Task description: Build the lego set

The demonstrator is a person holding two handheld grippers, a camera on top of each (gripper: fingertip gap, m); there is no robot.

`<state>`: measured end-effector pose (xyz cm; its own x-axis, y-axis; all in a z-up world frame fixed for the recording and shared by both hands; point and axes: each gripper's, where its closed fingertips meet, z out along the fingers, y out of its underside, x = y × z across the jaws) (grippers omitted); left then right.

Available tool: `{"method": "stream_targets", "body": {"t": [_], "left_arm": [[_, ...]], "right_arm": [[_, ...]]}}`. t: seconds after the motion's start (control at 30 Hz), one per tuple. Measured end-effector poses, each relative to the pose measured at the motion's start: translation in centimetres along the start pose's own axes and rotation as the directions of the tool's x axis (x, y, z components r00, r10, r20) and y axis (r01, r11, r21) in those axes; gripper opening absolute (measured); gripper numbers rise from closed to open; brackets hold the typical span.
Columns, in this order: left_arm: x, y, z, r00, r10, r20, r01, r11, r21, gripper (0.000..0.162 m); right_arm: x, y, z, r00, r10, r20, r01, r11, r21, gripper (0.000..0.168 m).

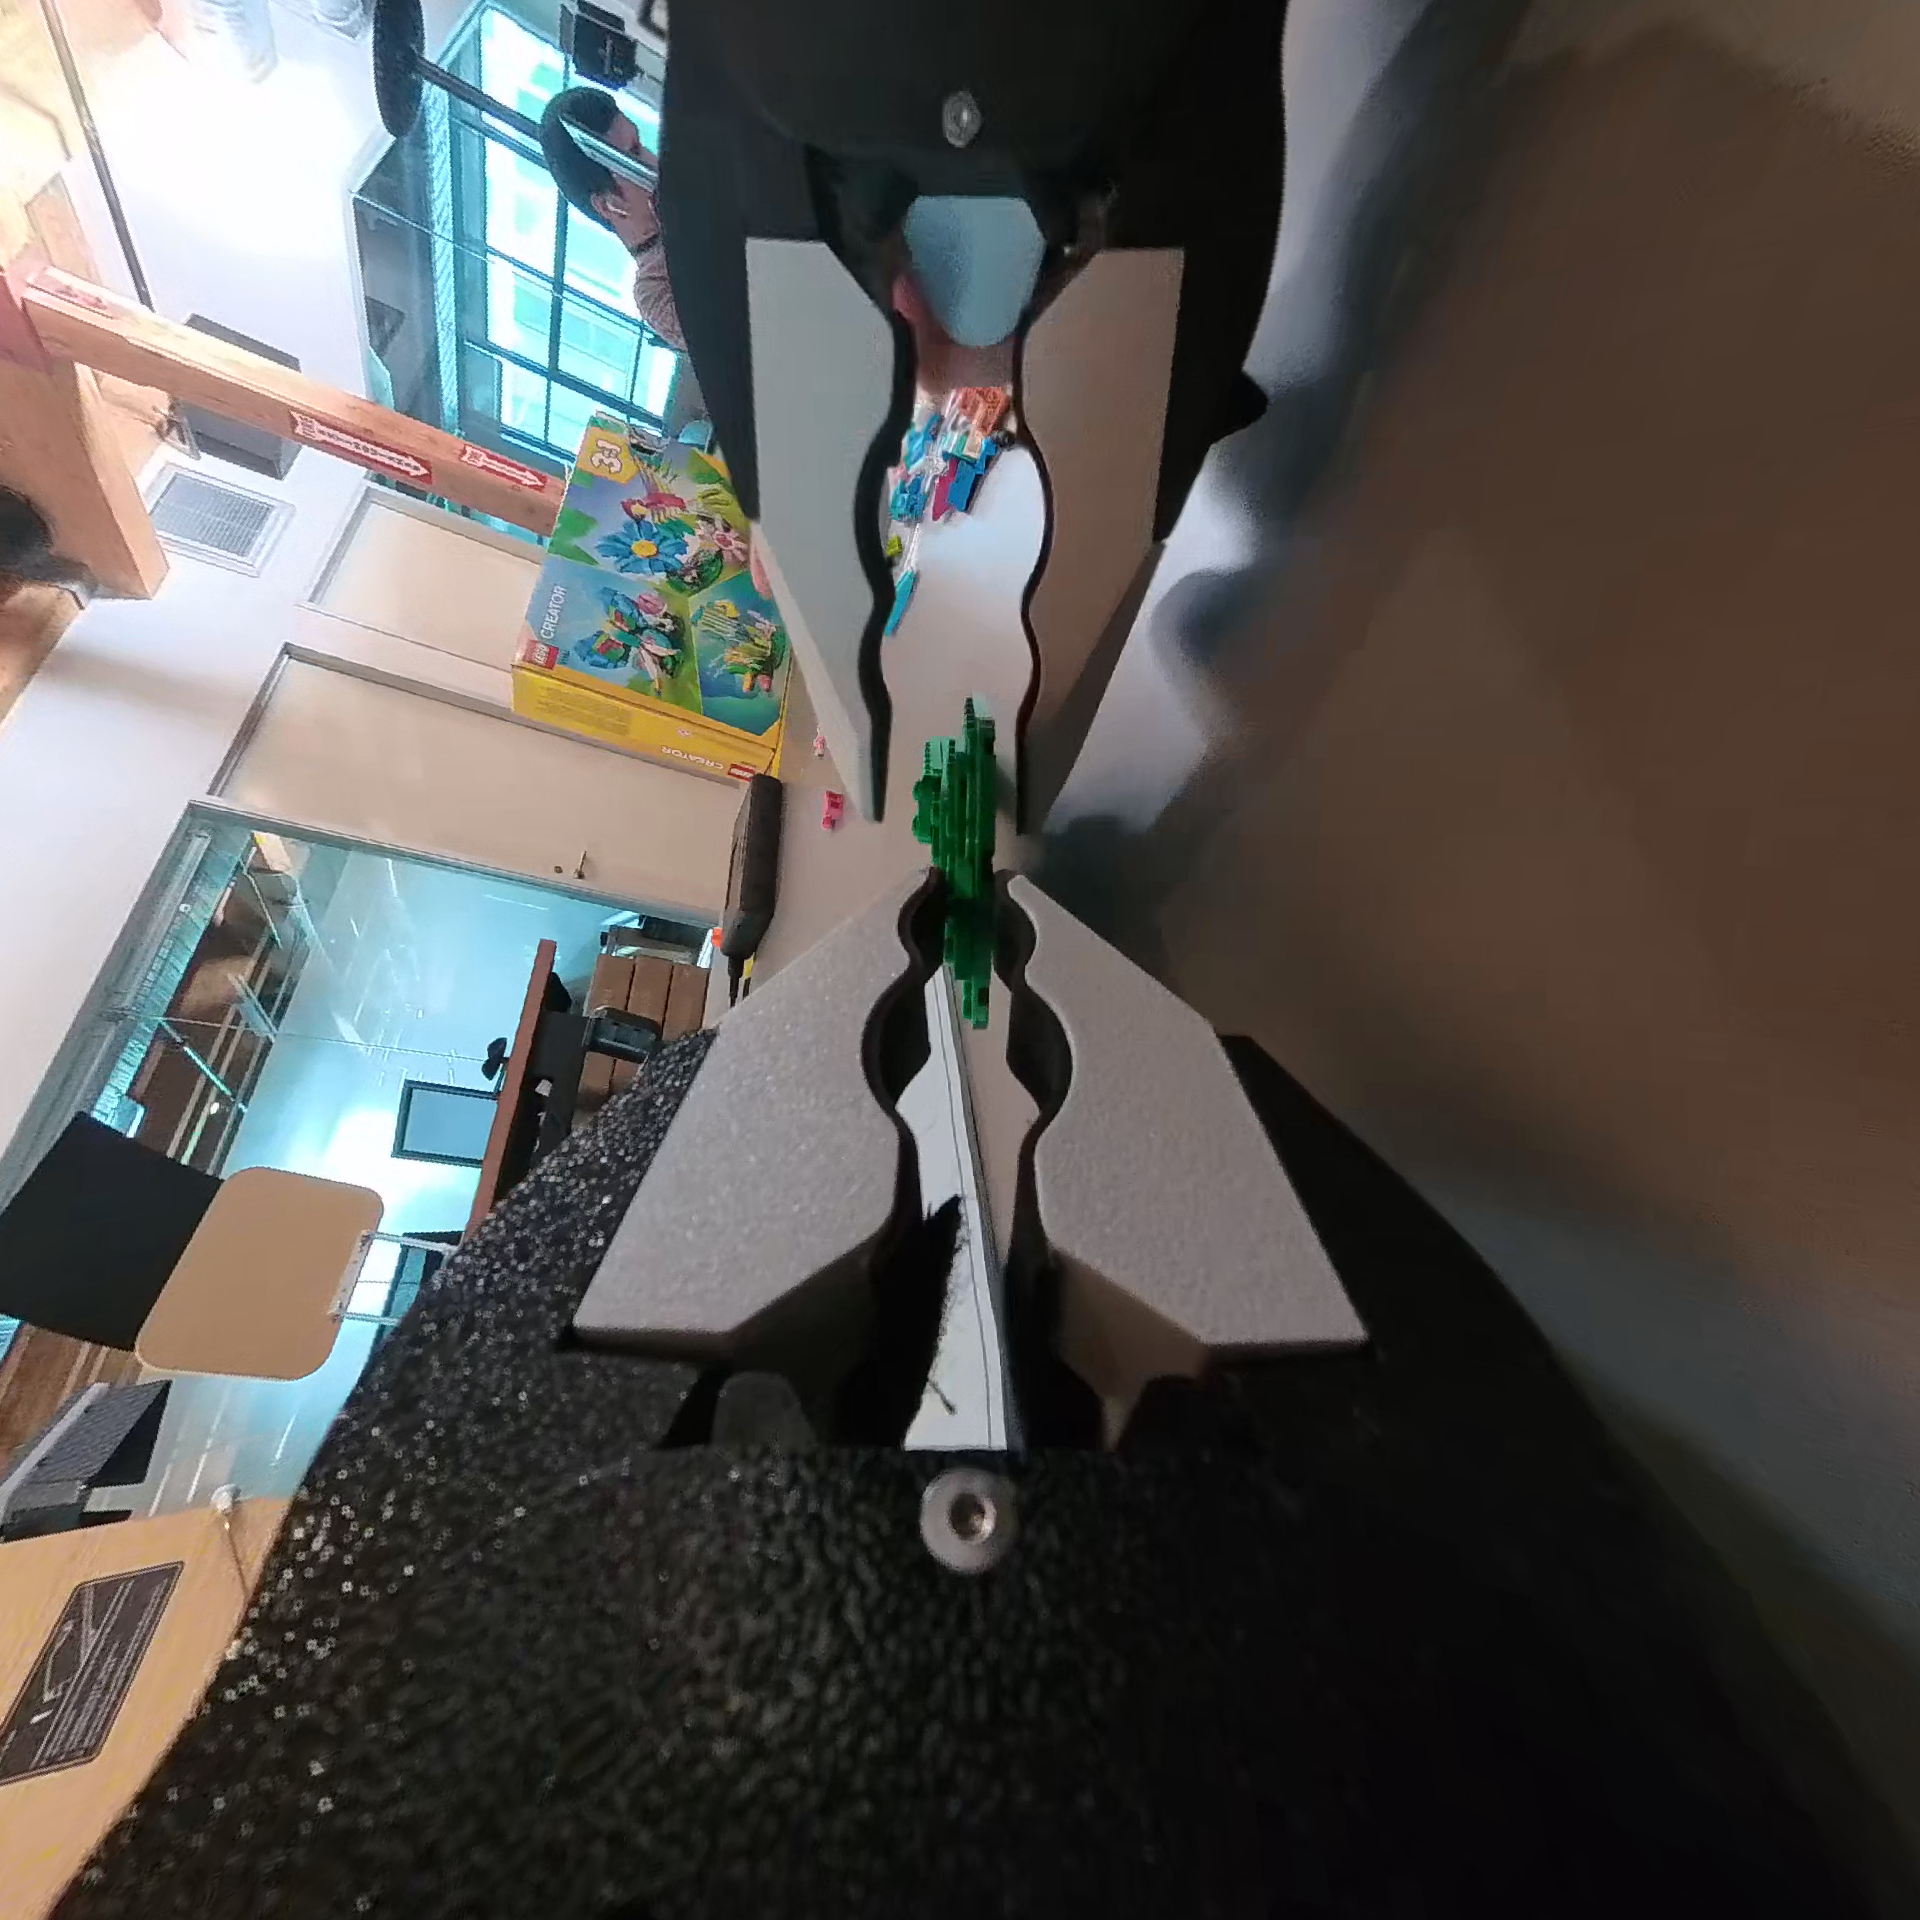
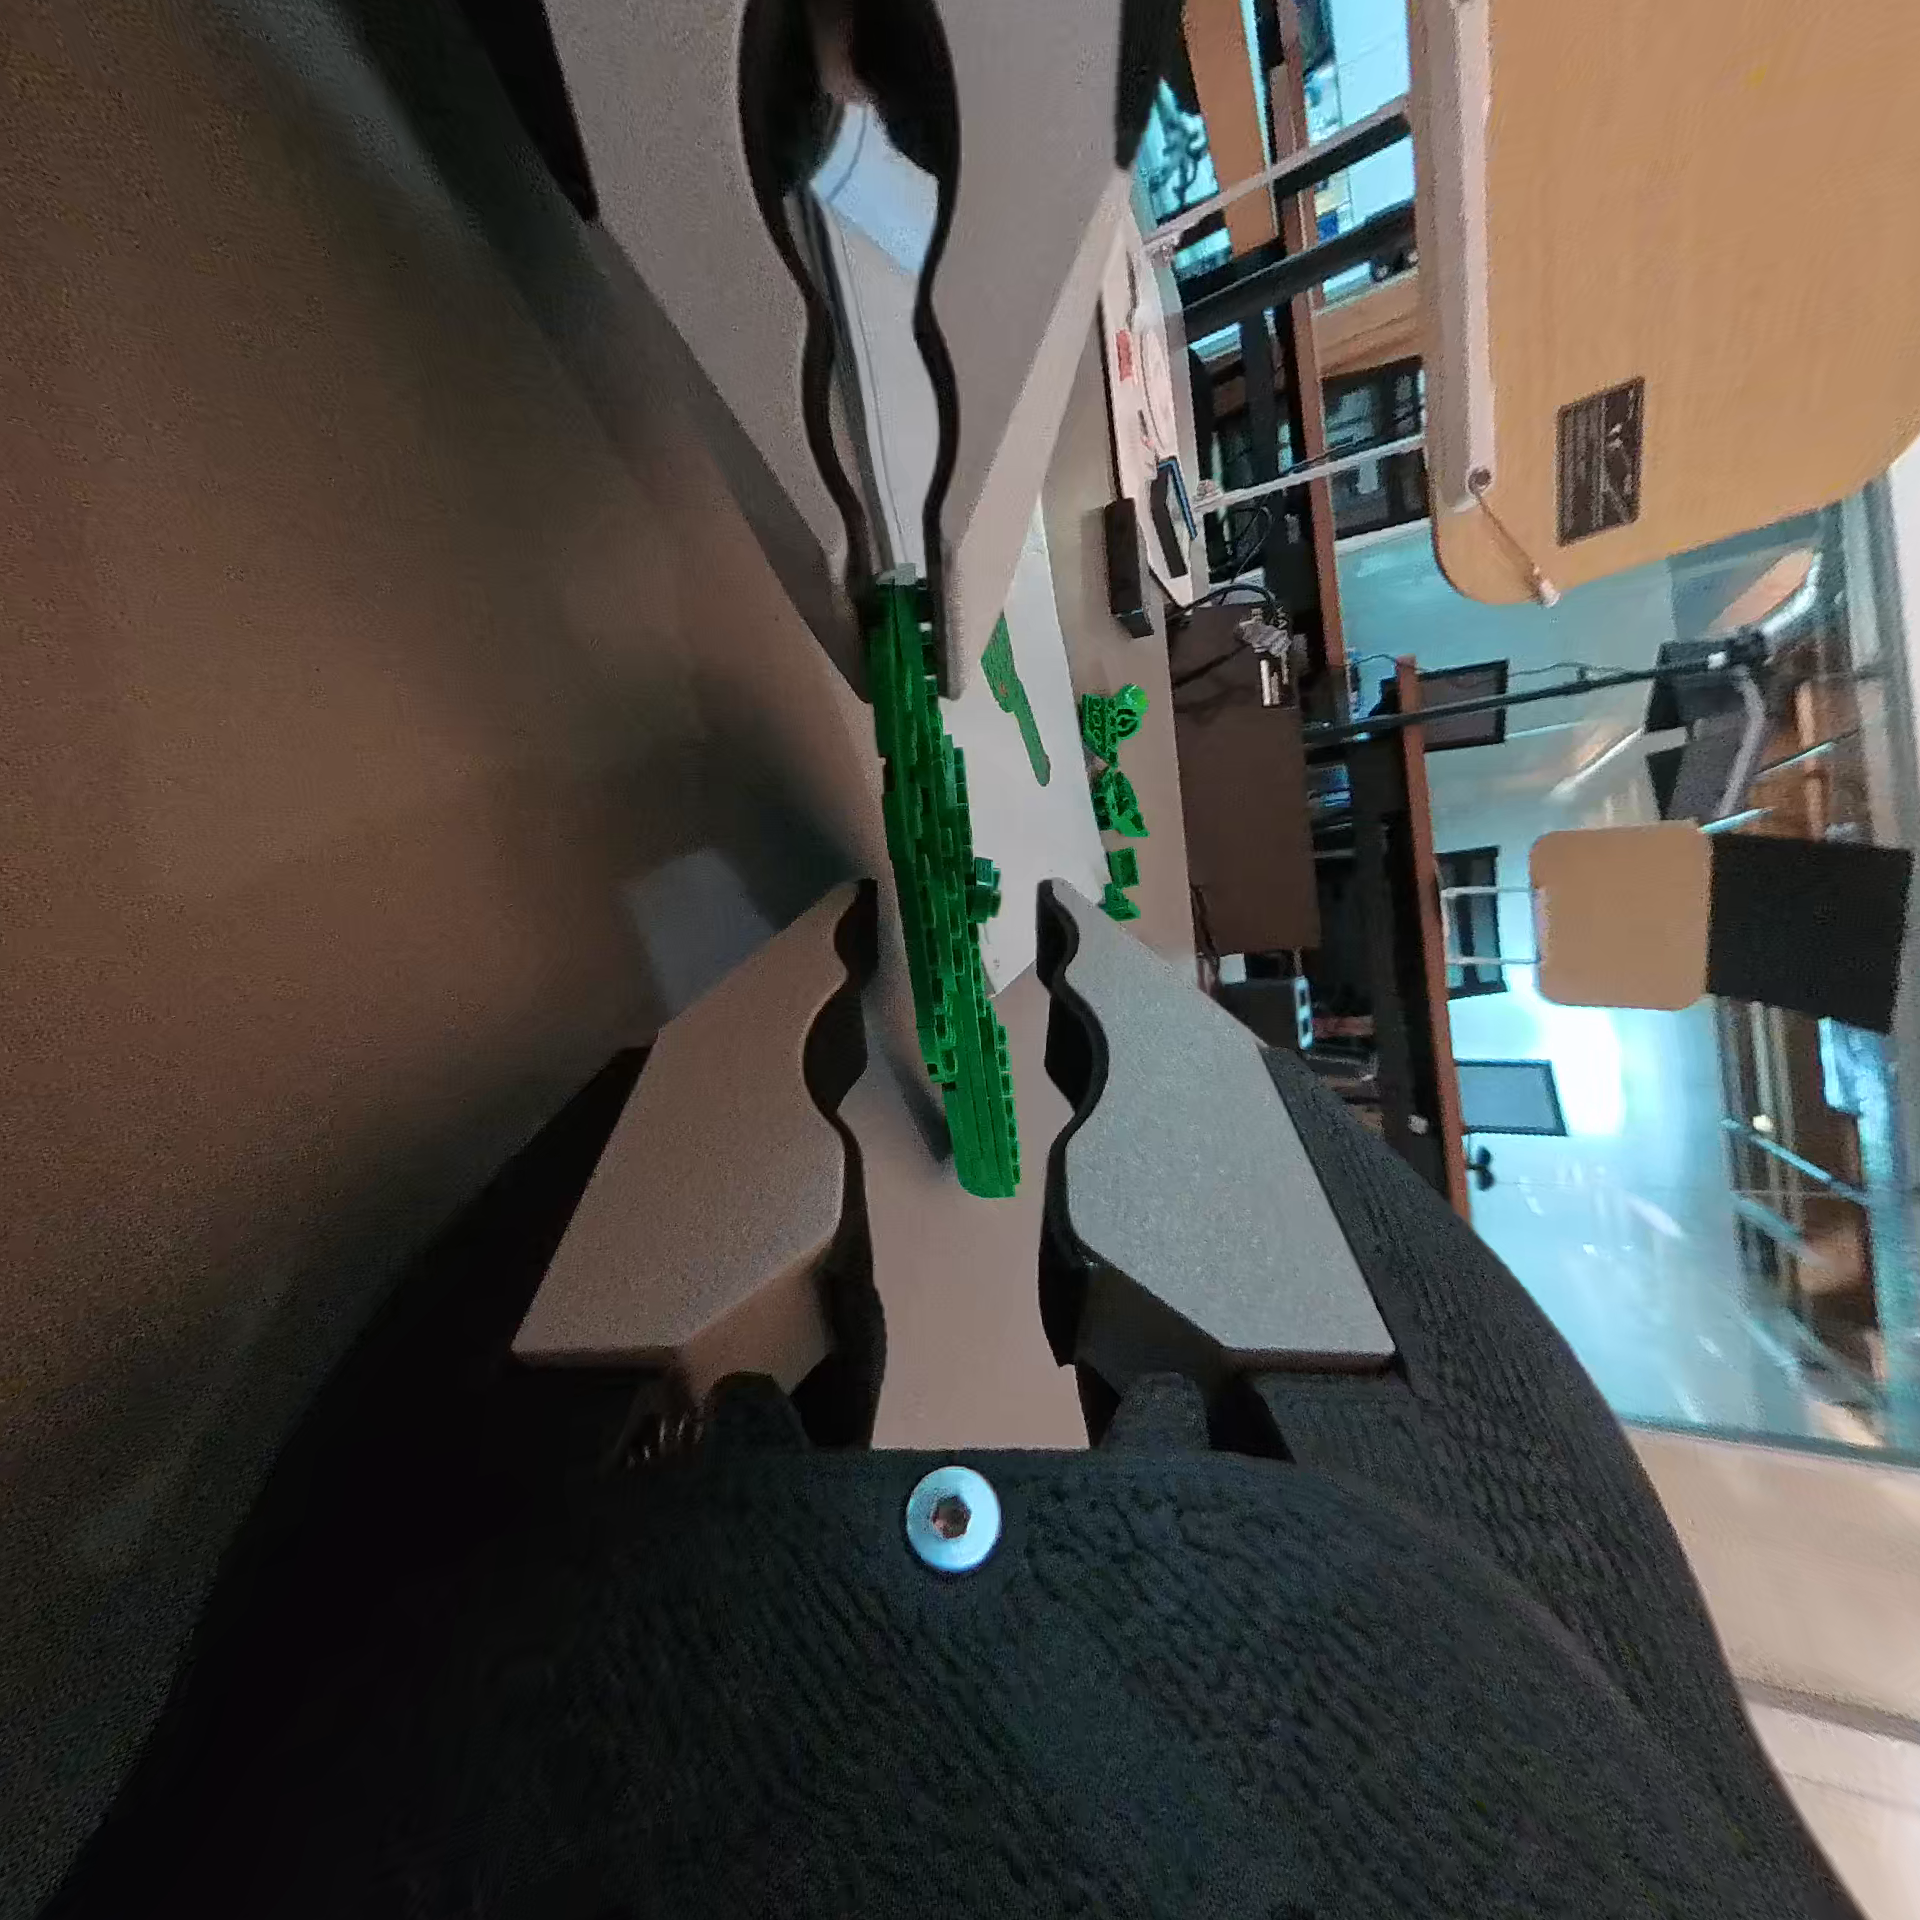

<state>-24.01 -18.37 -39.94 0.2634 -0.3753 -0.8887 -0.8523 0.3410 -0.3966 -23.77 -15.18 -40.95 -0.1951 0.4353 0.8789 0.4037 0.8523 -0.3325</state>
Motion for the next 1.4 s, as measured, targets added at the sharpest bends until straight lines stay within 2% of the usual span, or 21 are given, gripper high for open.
{"method": "stream_targets", "body": {"t": [0.13,0.33,0.63,0.7,0.77,0.83,0.87,0.93,1.03,1.1,1.23,1.33,1.4], "left_arm": [[-0.1,0.0,-0.1,1.0,-0.006,0.006,0.006,1.0,0.003,0.006],[-0.1,0.1,-0.1,1.0,-0.007,0.0,0.007,1.0,0.001,0.006],[0.2,0.3,-0.1,1.0,-0.001,-0.024,0.001,1.0,-0.002,0.006],[0.2,0.3,-0.1,1.0,0.003,-0.022,-0.003,1.0,-0.002,0.006],[-0.1,0.2,-0.1,1.0,-0.002,-0.01,0.002,1.0,0.003,0.006],[-0.2,0.0,-0.1,1.0,-0.018,-0.009,0.018,1.0,0.02,0.006],[-0.1,0.1,-0.1,1.0,-0.009,-0.014,0.009,1.0,0.012,0.006],[0.2,0.2,0.0,1.0,0.026,-0.012,-0.026,1.0,0.01,0.006],[0.5,-0.5,-0.1,1.0,-0.01,-0.03,0.011,0.999,0.047,0.007],[0.3,-1.2,-0.3,0.995,-0.091,-0.048,0.094,0.993,0.076,0.009],[1.1,-1.7,-0.4,0.931,-0.308,-0.196,0.328,0.941,0.081,0.037],[0.9,-2.2,-0.5,0.857,-0.442,-0.264,0.476,0.876,0.079,0.042],[0.4,-2.9,-0.8,0.804,-0.513,-0.3,0.56,0.823,0.094,0.045]], "right_arm": [[0.2,-0.1,0.2,0.996,-0.086,-0.021,0.086,0.996,-0.002,0.016],[0.0,-0.2,0.3,0.988,-0.153,-0.01,0.152,0.988,-0.006,0.015],[-0.3,-0.2,0.5,0.886,-0.462,0.021,0.463,0.886,-0.029,0.013],[-0.3,-0.2,0.5,0.917,-0.398,0.035,0.398,0.917,-0.013,0.013],[-0.1,-0.3,0.3,0.983,-0.169,0.067,0.168,0.986,0.013,0.014],[0.0,-0.5,-0.2,0.995,-0.016,0.101,0.012,0.999,0.043,0.021],[0.1,-0.3,-0.5,0.995,0.017,0.102,-0.022,0.999,0.041,0.034],[-0.2,0.0,-1.1,0.991,0.064,0.119,-0.069,0.997,0.036,0.049],[-0.6,0.4,-2.5,0.985,0.118,0.129,-0.123,0.992,0.037,0.054],[-0.6,0.7,-3.6,0.977,0.171,0.124,-0.177,0.983,0.04,0.056],[0.3,1.9,-6.2,0.928,0.366,0.076,-0.369,0.928,0.039,0.058],[1.7,4.3,-8.6,0.862,0.506,-0.034,-0.505,0.863,0.023,0.057],[2.8,6.1,-10.6,0.788,0.606,-0.104,-0.607,0.794,0.027,0.057]]}}
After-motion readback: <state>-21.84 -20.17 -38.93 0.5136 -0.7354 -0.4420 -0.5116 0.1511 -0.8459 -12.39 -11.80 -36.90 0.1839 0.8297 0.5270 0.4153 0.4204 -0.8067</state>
